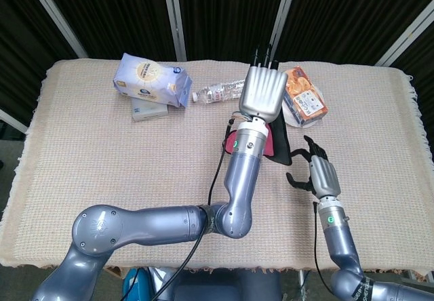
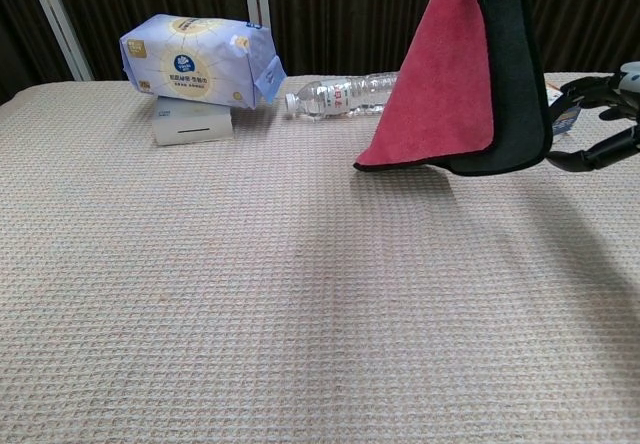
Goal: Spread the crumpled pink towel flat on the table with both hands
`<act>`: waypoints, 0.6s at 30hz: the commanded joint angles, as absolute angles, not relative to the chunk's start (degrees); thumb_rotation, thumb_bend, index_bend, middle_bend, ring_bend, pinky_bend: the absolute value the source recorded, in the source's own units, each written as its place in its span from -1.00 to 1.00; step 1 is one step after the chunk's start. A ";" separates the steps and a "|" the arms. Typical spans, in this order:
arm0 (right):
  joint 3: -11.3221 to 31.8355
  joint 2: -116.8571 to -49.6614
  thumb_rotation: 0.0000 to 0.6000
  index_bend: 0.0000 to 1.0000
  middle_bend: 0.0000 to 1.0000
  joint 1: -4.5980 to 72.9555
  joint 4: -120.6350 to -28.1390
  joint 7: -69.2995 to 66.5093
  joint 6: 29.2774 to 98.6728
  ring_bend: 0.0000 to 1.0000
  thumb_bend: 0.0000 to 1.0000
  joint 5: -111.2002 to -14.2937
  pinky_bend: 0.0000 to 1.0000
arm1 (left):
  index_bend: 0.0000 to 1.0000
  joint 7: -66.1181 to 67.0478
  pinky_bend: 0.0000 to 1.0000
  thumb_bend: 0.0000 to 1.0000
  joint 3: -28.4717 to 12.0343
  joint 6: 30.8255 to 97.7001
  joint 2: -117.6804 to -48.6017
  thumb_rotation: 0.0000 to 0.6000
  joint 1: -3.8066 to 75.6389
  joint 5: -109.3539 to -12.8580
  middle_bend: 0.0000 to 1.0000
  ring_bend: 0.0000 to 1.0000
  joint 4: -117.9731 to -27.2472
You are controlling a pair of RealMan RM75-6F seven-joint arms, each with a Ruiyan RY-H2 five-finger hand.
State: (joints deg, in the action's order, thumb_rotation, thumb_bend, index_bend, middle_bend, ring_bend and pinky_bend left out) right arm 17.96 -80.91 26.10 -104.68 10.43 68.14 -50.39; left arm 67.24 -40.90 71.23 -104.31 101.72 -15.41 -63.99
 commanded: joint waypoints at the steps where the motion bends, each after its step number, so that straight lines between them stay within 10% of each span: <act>1: 17.88 -82.02 1.00 -0.16 -1.00 26.46 -104.18 11.09 68.86 -1.00 -0.34 -49.59 -1.00 | 0.38 67.21 -0.93 0.08 -40.74 71.57 -104.12 1.00 101.48 -15.33 -0.42 -0.98 -64.63; 18: 18.97 -85.40 1.00 0.07 -0.85 28.52 -100.77 13.69 70.32 -1.00 -0.34 -46.54 -1.00 | 0.38 66.35 -0.93 0.08 -39.83 71.48 -102.68 1.00 99.99 -15.18 -0.42 -0.98 -67.13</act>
